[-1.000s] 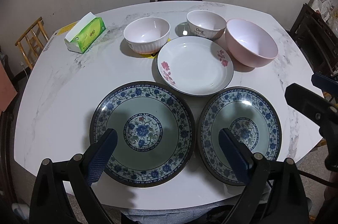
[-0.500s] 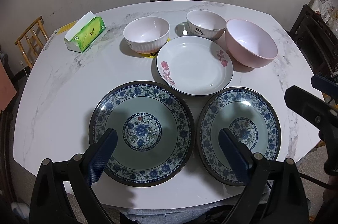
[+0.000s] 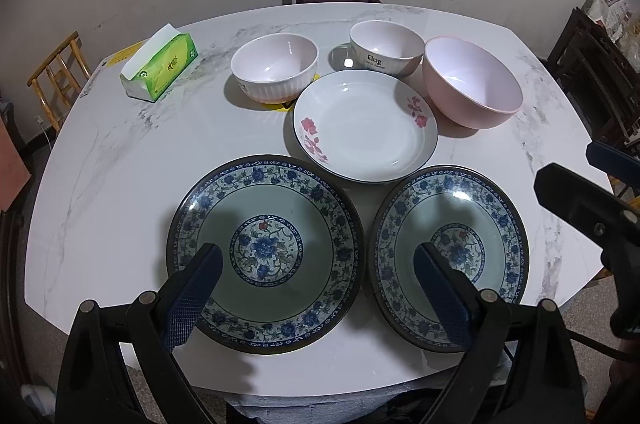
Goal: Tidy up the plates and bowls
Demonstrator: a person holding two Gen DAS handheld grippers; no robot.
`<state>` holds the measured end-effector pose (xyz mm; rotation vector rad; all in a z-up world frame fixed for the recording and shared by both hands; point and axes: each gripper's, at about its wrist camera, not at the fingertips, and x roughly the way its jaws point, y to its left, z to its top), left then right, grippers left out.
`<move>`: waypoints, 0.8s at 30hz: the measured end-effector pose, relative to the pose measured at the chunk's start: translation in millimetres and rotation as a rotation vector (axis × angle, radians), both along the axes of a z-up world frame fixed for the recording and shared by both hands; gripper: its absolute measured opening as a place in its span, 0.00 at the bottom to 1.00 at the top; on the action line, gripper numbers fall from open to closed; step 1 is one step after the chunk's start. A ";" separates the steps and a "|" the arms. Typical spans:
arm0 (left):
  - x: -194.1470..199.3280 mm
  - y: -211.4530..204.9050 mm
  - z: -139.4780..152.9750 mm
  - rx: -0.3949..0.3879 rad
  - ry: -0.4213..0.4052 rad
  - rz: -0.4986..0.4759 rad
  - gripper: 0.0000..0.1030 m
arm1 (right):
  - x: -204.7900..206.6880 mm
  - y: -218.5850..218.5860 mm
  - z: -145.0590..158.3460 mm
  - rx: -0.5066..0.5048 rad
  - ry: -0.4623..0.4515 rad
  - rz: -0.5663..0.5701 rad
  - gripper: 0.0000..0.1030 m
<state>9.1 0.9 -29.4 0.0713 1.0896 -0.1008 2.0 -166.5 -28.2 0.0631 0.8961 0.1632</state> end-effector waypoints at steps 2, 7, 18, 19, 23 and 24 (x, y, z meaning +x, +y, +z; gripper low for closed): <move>0.2 -0.9 0.4 -0.002 0.001 0.000 0.92 | -0.5 0.7 1.1 0.011 0.003 0.003 1.00; 1.0 -2.5 0.1 -0.014 0.007 0.005 0.89 | -1.0 2.9 0.0 -0.051 0.009 0.020 1.00; -0.2 11.2 -7.6 -0.030 0.018 0.029 0.87 | 2.9 7.0 -5.8 -0.029 0.028 0.058 0.99; 0.0 11.9 -8.3 -0.030 0.020 0.032 0.87 | 3.7 7.1 -7.0 -0.022 0.037 0.060 0.98; 0.5 15.3 -10.5 -0.035 0.024 0.034 0.87 | 5.6 7.2 -10.7 0.003 0.055 0.071 0.91; 0.4 16.3 -11.0 -0.037 0.024 0.035 0.87 | 6.2 7.3 -11.4 0.008 0.060 0.075 0.90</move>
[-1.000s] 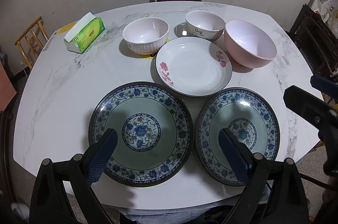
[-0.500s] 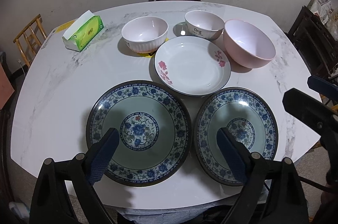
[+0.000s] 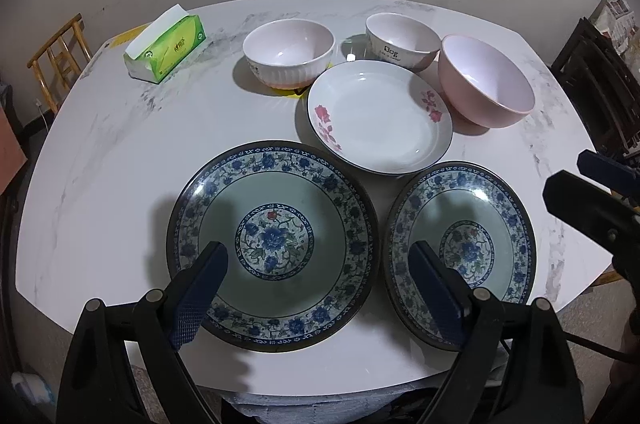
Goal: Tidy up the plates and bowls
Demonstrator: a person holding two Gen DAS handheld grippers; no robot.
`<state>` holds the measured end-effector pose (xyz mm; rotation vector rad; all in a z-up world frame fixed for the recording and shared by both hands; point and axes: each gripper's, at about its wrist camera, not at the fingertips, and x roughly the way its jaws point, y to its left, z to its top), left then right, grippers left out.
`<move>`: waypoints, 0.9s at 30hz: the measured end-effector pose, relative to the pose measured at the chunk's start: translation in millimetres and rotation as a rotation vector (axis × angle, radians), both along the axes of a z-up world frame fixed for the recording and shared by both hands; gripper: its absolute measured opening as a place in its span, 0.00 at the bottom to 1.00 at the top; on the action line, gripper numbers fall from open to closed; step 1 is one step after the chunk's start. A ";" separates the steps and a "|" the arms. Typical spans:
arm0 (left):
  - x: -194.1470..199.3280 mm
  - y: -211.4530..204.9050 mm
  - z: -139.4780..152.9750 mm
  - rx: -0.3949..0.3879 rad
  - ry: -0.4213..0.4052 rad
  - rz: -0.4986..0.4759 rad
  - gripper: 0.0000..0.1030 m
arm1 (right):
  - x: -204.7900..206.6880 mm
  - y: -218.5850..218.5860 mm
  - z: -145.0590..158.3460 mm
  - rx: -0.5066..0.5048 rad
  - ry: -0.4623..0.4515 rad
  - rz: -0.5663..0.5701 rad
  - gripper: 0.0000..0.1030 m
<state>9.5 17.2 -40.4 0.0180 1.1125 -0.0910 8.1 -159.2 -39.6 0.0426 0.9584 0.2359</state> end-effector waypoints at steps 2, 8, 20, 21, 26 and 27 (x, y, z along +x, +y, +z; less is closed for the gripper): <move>0.8 2.9 -1.4 -0.004 0.001 0.005 0.86 | 1.1 0.9 -1.4 0.011 0.005 0.009 0.89; 2.8 18.2 -6.9 -0.048 0.016 0.035 0.78 | 7.3 6.9 -6.4 0.083 0.024 0.080 0.74; 4.1 87.2 -29.2 -0.206 0.084 0.178 0.45 | 51.2 24.4 -49.9 0.294 0.201 0.223 0.49; 3.6 92.3 -30.7 -0.214 0.087 0.187 0.43 | 54.2 26.4 -53.3 0.301 0.217 0.226 0.46; 0.2 123.4 -40.1 -0.265 0.107 0.258 0.37 | 70.9 40.1 -70.7 0.305 0.275 0.247 0.42; 0.1 127.9 -41.5 -0.272 0.109 0.269 0.37 | 74.7 42.9 -75.2 0.298 0.286 0.245 0.41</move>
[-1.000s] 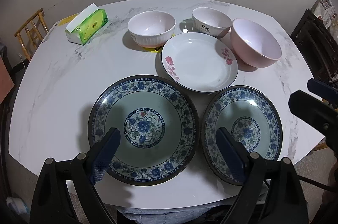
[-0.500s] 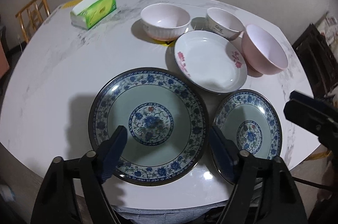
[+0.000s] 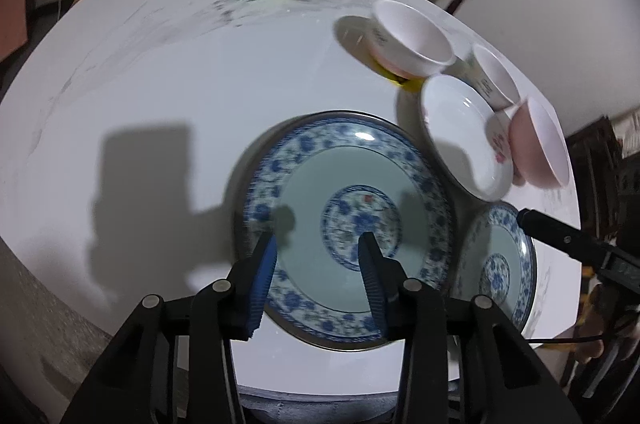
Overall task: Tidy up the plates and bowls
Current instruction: 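Grip one blue-and-white plate rim with the left tool while the right tool grips the other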
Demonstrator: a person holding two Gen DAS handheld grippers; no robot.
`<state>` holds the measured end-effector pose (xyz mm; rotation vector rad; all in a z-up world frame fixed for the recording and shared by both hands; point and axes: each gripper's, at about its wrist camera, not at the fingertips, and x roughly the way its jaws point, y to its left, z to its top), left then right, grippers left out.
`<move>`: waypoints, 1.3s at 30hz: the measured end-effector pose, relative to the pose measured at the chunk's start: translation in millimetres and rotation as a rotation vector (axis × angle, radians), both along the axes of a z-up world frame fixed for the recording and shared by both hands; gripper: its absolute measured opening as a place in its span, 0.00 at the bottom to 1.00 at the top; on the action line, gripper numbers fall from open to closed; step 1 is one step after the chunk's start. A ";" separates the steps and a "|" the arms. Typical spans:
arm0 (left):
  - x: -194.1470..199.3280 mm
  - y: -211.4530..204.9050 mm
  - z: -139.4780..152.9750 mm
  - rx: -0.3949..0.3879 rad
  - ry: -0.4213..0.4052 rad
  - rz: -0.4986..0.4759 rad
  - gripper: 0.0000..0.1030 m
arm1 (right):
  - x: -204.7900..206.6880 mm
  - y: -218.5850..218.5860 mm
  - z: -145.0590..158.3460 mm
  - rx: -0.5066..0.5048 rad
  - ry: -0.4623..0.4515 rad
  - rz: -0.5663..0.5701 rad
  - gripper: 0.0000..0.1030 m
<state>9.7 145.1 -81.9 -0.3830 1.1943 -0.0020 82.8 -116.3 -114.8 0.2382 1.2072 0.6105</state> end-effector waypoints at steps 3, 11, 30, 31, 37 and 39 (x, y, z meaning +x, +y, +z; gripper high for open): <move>-0.7 14.1 -5.4 -0.016 0.010 0.033 0.36 | 10.1 8.8 -11.1 -0.012 0.023 0.009 0.39; -3.7 42.4 -25.9 -0.076 0.055 0.094 0.31 | 26.0 19.2 -38.8 -0.050 0.080 0.029 0.37; -5.6 56.1 -50.9 -0.135 0.070 0.102 0.16 | 44.3 35.6 -64.2 -0.081 0.117 0.065 0.26; -5.2 55.9 -51.7 -0.140 0.068 0.097 0.16 | 44.7 36.8 -65.0 -0.083 0.116 0.068 0.25; -2.2 54.3 -55.0 -0.170 0.059 0.069 0.11 | 47.7 40.5 -71.4 -0.084 0.118 0.079 0.22; -1.7 52.6 -53.8 -0.156 0.053 0.055 0.11 | 48.7 41.4 -73.5 -0.087 0.121 0.079 0.20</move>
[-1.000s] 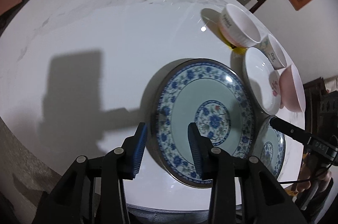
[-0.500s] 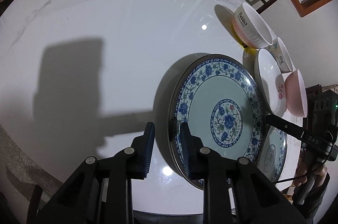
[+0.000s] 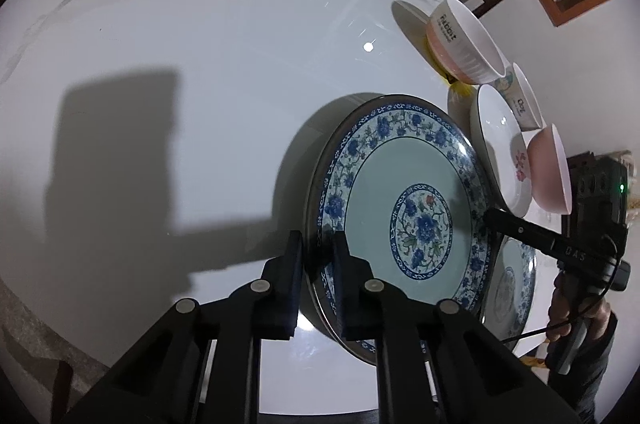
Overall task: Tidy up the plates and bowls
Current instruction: 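Grip one blue-and-white plate rim with the left tool while the right tool grips the other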
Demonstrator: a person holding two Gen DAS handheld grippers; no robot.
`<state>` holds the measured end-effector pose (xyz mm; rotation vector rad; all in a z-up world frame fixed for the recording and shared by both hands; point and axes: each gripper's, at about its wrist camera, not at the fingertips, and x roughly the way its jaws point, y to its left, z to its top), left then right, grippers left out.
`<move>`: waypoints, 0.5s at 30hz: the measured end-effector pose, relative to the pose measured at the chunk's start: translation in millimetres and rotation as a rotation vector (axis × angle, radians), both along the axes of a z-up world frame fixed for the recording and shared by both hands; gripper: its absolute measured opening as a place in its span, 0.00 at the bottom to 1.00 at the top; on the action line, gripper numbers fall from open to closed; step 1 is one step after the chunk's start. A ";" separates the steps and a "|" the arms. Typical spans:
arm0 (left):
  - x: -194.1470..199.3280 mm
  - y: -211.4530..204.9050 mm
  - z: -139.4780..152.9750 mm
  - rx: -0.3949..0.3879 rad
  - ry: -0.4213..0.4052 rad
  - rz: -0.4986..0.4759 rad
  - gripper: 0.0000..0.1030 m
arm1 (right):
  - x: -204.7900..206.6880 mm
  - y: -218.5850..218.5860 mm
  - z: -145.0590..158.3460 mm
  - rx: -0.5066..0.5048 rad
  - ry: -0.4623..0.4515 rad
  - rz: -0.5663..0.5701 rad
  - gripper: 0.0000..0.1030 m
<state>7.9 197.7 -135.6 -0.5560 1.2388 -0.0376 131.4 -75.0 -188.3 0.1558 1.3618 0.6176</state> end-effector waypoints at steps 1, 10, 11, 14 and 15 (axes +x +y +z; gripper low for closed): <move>0.4 -1.1 0.4 0.008 -0.003 -0.006 0.11 | -0.1 0.4 -0.9 -0.002 0.000 0.003 0.18; 3.5 3.2 3.5 0.063 -0.036 -0.043 0.12 | -14.9 6.6 2.4 -0.025 -0.028 -0.015 0.12; 4.0 5.2 4.5 0.068 -0.040 -0.042 0.12 | -18.0 8.0 3.6 -0.030 -0.039 -0.014 0.12; 5.2 10.5 7.8 0.087 -0.051 -0.041 0.13 | -26.1 13.5 8.0 -0.036 -0.062 -0.024 0.12; 5.5 13.2 9.6 0.095 -0.055 -0.044 0.13 | -28.1 14.7 8.6 -0.037 -0.066 -0.027 0.12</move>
